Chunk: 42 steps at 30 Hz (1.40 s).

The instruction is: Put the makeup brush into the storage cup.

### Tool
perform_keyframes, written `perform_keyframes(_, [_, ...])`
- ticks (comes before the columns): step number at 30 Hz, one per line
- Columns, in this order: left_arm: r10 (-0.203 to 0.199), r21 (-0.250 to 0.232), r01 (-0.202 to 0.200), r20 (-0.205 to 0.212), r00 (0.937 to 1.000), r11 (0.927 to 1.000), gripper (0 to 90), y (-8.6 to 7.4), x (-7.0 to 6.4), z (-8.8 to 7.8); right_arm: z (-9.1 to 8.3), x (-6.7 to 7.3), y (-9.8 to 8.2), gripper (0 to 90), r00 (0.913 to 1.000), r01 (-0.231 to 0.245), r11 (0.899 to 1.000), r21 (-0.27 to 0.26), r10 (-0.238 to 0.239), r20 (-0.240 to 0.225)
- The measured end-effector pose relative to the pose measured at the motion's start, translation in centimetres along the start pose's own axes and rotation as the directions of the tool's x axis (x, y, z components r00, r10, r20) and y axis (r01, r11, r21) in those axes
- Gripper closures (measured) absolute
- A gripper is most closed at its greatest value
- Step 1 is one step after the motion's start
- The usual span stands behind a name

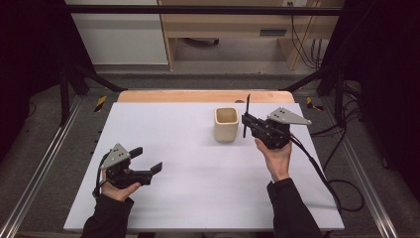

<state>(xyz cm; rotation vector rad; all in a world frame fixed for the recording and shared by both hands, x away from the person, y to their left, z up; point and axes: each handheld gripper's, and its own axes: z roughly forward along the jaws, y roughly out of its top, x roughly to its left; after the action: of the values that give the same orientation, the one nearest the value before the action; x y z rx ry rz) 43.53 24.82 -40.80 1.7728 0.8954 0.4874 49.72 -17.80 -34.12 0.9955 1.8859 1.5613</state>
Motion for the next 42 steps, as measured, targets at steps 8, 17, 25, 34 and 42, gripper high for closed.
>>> perform_keyframes(8, [-0.007,0.010,0.008,-0.020,0.9998,0.9999,6.8,-0.6,0.9,-0.2,1.4,-0.6,0.3,83.7,0.9993,-0.029,0.999,-0.017,0.029,0.025])
perform_keyframes(17, [-0.006,0.029,0.007,-0.018,0.9998,0.9996,6.8,-0.9,1.0,0.2,3.2,-1.2,1.2,83.7,0.9971,-0.050,0.998,-0.041,0.052,0.055])
perform_keyframes(25, [-0.006,0.036,0.007,-0.011,0.9999,0.9993,6.6,-1.1,1.0,0.4,4.5,-2.1,1.5,83.7,0.9940,-0.073,0.996,-0.060,0.077,0.077])
perform_keyframes(34, [-0.004,0.038,0.005,-0.003,1.0000,0.9993,6.6,-1.1,0.8,0.5,6.2,-2.7,1.3,83.7,0.9908,-0.087,0.994,-0.064,0.093,0.098])
perform_keyframes(42, [-0.001,0.037,0.001,0.002,1.0000,0.9993,6.6,-1.1,0.7,0.5,7.8,-2.7,1.2,83.7,0.9899,-0.093,0.994,-0.061,0.099,0.102])
